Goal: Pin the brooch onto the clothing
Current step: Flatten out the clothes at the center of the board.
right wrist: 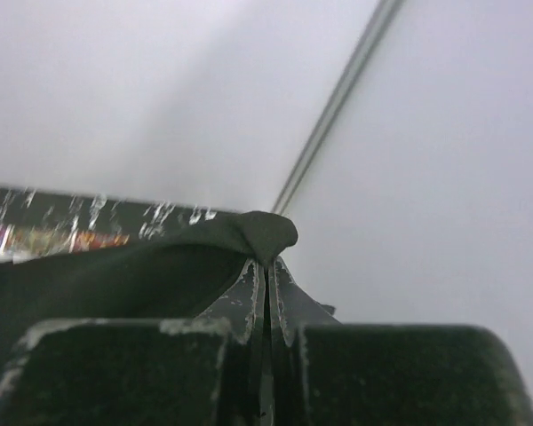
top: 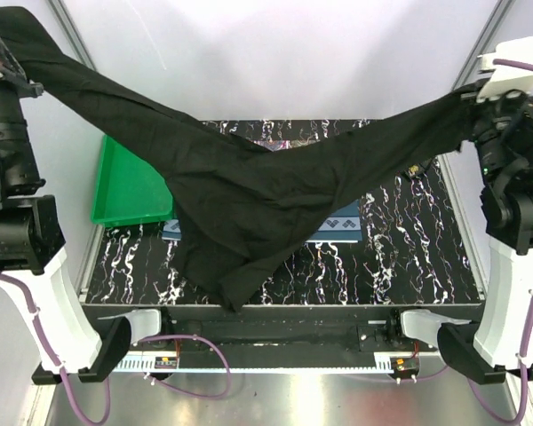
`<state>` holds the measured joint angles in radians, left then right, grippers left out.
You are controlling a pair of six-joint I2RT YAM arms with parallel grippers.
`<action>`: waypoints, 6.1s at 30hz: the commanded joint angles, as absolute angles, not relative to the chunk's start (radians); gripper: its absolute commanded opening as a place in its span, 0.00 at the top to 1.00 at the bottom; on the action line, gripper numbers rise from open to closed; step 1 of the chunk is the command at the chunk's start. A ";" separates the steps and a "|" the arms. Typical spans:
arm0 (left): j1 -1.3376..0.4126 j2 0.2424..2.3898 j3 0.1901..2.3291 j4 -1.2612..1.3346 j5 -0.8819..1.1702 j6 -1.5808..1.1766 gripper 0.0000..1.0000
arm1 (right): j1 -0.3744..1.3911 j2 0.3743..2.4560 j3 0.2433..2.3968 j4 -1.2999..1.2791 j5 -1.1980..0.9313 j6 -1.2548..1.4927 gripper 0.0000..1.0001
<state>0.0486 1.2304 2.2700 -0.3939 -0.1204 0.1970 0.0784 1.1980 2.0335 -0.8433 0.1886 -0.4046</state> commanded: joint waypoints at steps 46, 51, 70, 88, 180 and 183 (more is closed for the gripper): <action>-0.616 1.422 2.042 -0.276 0.704 -0.104 1.00 | 0.429 1.209 1.672 -0.443 -0.755 0.102 0.00; -0.657 1.450 2.055 -0.278 0.696 -0.091 1.00 | 0.472 1.275 1.717 -0.318 -0.770 0.163 0.00; -0.568 1.326 1.855 -0.287 0.349 -0.044 0.23 | 0.554 0.967 1.543 -0.402 0.007 0.069 1.00; -0.400 1.489 1.448 -0.439 0.242 0.239 0.30 | 0.407 0.486 1.394 -0.600 -0.045 -0.340 1.00; -1.144 1.165 1.414 -1.147 0.795 0.728 1.00 | 0.377 0.608 1.393 -0.285 0.462 -0.656 1.00; -1.190 1.247 1.416 -1.239 0.746 0.840 0.59 | 0.377 0.586 1.356 -0.288 0.469 -0.696 1.00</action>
